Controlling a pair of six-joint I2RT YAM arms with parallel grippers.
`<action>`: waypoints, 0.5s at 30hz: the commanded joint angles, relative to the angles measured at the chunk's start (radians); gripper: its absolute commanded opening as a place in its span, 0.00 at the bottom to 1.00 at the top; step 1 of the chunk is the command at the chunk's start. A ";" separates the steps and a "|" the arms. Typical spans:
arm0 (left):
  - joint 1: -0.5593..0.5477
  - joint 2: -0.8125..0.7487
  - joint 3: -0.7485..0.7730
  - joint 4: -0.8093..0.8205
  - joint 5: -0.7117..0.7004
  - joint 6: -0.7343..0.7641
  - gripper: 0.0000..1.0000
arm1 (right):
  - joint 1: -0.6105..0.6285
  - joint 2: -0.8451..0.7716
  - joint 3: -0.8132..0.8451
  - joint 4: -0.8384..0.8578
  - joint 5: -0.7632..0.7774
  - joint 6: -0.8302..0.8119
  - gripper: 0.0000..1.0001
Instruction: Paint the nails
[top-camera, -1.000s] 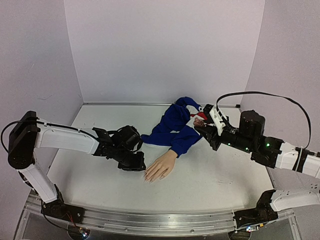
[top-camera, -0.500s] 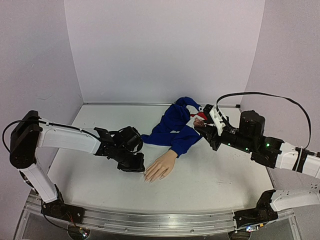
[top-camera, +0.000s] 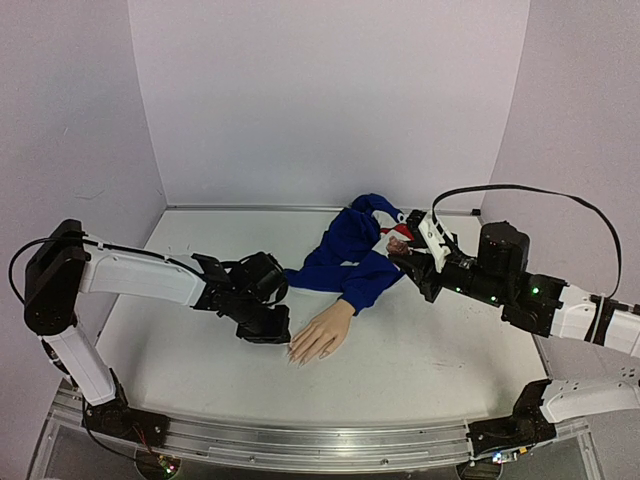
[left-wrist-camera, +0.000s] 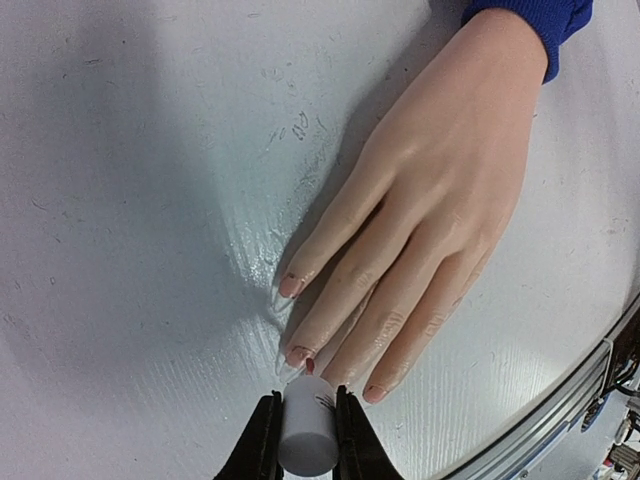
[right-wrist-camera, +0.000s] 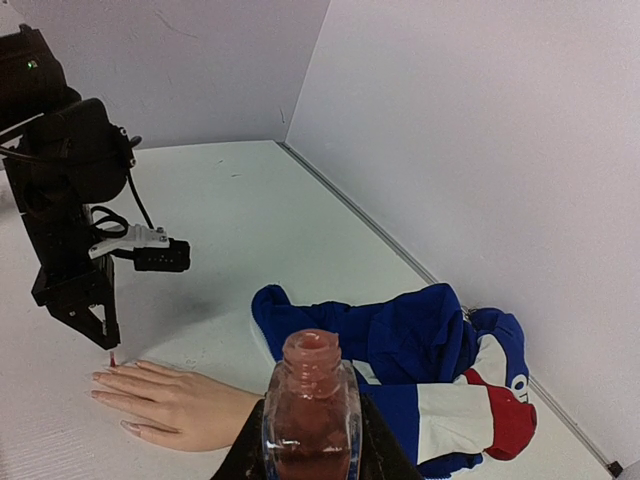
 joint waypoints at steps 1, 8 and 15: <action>0.009 0.000 0.048 -0.005 -0.004 0.006 0.00 | -0.006 -0.008 0.004 0.063 -0.002 -0.005 0.00; 0.013 0.008 0.055 -0.005 0.005 0.013 0.00 | -0.010 -0.002 0.007 0.065 -0.006 -0.003 0.00; 0.015 0.012 0.056 -0.005 0.009 0.014 0.00 | -0.014 -0.003 0.007 0.066 -0.010 -0.002 0.00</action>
